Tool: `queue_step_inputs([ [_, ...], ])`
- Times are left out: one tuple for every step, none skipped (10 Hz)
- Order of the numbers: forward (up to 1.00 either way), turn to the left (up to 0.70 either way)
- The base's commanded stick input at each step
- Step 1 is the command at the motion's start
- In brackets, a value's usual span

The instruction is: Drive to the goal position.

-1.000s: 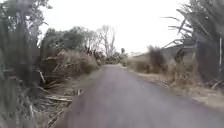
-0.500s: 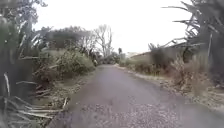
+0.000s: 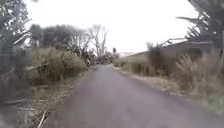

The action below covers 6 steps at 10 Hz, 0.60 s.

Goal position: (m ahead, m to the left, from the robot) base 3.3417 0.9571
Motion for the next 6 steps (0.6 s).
queue_step_inputs([
  [1.00, -0.02],
  [1.00, 0.00],
  [1.00, 0.00],
  [1.00, 0.00],
  [1.00, 0.00],
  [1.00, 0.00],
])
